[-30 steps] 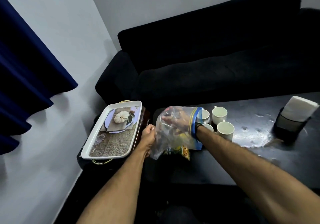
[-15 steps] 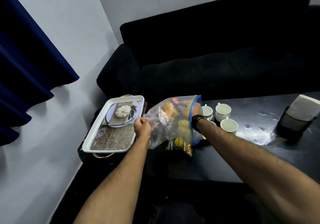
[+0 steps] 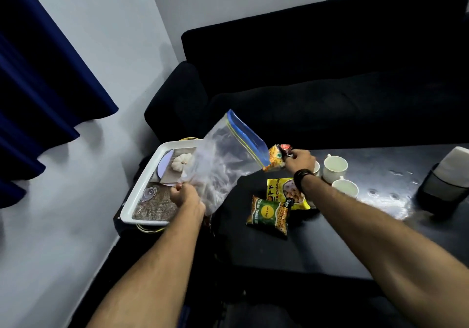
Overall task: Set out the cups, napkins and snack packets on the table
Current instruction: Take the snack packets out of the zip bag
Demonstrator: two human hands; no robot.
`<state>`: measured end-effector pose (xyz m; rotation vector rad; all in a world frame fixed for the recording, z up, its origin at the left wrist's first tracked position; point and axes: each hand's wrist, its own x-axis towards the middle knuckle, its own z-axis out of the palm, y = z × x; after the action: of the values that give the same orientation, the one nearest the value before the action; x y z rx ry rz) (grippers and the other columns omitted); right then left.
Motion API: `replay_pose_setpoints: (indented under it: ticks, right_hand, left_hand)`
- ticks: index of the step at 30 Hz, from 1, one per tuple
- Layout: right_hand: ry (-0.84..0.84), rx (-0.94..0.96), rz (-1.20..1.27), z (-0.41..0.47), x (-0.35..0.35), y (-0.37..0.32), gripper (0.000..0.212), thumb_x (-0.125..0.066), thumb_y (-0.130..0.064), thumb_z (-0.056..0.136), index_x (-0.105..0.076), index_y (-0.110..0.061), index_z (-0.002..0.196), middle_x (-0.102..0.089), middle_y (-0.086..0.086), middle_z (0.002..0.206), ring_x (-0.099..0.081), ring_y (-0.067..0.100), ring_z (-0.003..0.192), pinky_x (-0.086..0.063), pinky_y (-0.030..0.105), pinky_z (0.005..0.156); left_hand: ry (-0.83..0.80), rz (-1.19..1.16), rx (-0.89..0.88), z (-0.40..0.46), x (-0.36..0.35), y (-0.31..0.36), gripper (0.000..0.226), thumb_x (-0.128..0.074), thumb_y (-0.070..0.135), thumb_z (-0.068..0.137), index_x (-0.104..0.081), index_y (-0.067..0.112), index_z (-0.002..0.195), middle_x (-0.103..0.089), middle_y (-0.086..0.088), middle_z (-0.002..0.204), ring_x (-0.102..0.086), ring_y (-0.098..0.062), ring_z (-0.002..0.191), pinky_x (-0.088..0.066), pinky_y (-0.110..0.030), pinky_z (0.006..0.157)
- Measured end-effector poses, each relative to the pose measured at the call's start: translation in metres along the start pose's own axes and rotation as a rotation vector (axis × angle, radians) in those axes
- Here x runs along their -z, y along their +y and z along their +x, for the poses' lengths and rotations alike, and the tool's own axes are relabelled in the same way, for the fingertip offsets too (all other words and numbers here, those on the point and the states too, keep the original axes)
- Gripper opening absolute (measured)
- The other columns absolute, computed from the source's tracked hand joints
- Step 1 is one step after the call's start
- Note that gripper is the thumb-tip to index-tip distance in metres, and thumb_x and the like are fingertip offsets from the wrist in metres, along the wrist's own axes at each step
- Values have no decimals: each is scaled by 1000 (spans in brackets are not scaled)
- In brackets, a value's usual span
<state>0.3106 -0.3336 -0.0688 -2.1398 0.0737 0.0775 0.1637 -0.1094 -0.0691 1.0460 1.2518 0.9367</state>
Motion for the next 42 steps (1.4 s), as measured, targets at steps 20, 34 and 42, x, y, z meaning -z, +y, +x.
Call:
replay_pose_setpoints:
  ticks: [20, 34, 42]
  right_hand:
    - [-358, -304, 686, 16, -16, 5, 45, -52, -48, 93, -56, -13, 121, -66, 19, 119, -66, 24, 83, -55, 32, 66]
    - [-720, 234, 437, -52, 23, -50, 20, -50, -22, 100, -66, -14, 92, -57, 11, 70, -53, 11, 46, -43, 20, 41]
    - [-571, 303, 470, -75, 62, -40, 75, -80, -42, 72, -48, -26, 137, -51, -3, 134, -55, 17, 119, -54, 41, 94]
  left_hand:
    - [-154, -87, 87, -3, -12, -7, 31, -53, 1, 94, -46, 10, 123, -69, -11, 101, -63, -6, 54, -44, -16, 42]
    - [-939, 155, 62, -116, -37, 28, 104, -84, 39, 60, -34, 24, 150, -56, -13, 140, -65, -23, 113, -59, -45, 83]
    - [-416, -149, 71, -144, -47, 47, 53, -77, 16, 84, -51, 12, 129, -65, -5, 103, -66, -15, 71, -57, -24, 49]
